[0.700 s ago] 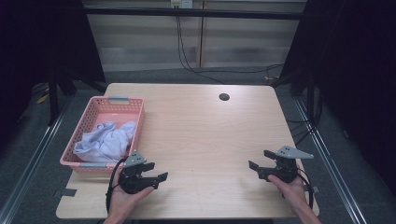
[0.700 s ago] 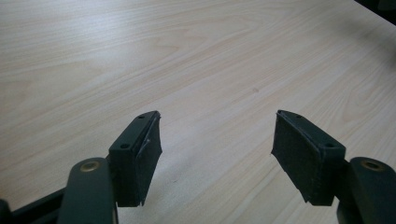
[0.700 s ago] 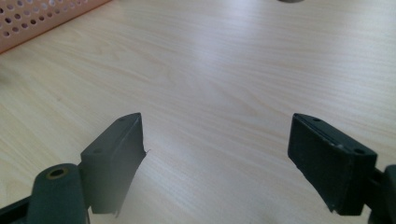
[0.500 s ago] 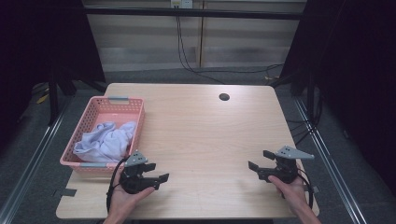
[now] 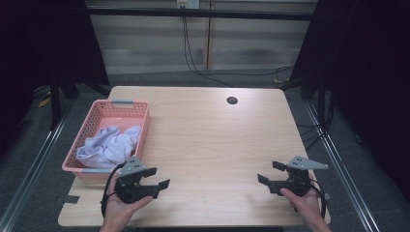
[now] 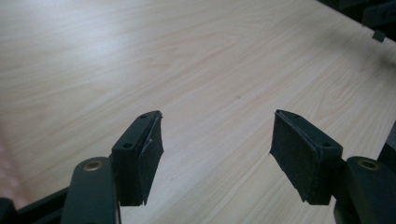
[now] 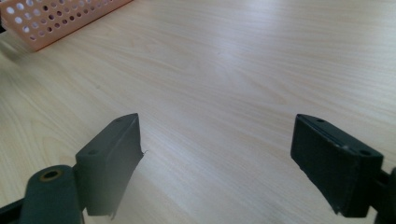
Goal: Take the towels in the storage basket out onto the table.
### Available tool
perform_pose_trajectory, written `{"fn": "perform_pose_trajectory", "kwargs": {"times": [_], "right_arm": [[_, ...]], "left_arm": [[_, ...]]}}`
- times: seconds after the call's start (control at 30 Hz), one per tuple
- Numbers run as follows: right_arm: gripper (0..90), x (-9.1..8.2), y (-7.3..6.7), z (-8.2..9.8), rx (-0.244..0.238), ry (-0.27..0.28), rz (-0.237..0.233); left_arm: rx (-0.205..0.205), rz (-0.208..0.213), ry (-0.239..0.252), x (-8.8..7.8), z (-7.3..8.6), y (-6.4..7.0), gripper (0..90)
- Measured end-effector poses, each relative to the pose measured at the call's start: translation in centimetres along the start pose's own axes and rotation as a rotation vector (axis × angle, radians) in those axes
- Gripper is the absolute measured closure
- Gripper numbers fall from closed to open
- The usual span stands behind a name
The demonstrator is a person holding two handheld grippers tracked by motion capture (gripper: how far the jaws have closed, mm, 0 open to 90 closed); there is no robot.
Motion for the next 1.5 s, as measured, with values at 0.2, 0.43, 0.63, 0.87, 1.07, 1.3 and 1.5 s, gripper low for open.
{"fn": "perform_pose_trajectory", "kwargs": {"times": [0.2, 0.43, 0.63, 0.87, 1.07, 1.3, 1.5], "right_arm": [[14.7, 0.9, -0.1, 0.0, 0.007, -0.018, -0.032], [14.6, 1.2, -0.3, 0.0, -0.009, -0.034, -0.042], [14.8, 1.2, -0.1, 0.0, 0.005, -0.038, -0.041], [14.9, 2.1, -0.4, 0.3, 0.005, -0.093, -0.054], [14.9, 2.6, -0.6, 0.4, -0.014, -0.107, -0.067], [15.2, 2.4, -0.7, 0.4, -0.014, -0.103, -0.063], [16.5, 2.6, -0.6, 0.5, -0.002, -0.131, -0.051]], "left_arm": [[-0.043, -0.084, 0.016, -3.0, -1.7, -4.2, 28.9], [-0.056, -0.183, 0.011, -4.4, -4.1, -8.6, 26.9], [-0.044, -0.220, -0.051, -4.1, -5.6, -11.0, 24.8], [-0.094, -0.298, -0.102, -4.3, -5.6, -15.7, 22.0], [-0.137, -0.304, -0.154, -3.3, -4.4, -18.7, 19.3], [-0.181, -0.261, -0.237, -1.4, -3.5, -19.6, 16.0], [-0.106, -0.210, -0.330, 0.2, -3.9, -17.2, 15.5]]}}
Point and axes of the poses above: each handheld gripper's, and its own axes: x roughly forward along the jaws, z roughly out of its underside, y roughly to its right, the point moved 1 cm from there along x, roughly forward along the jaws, and after that the axes turned 6 degrees about y, right-handed, at the moved point
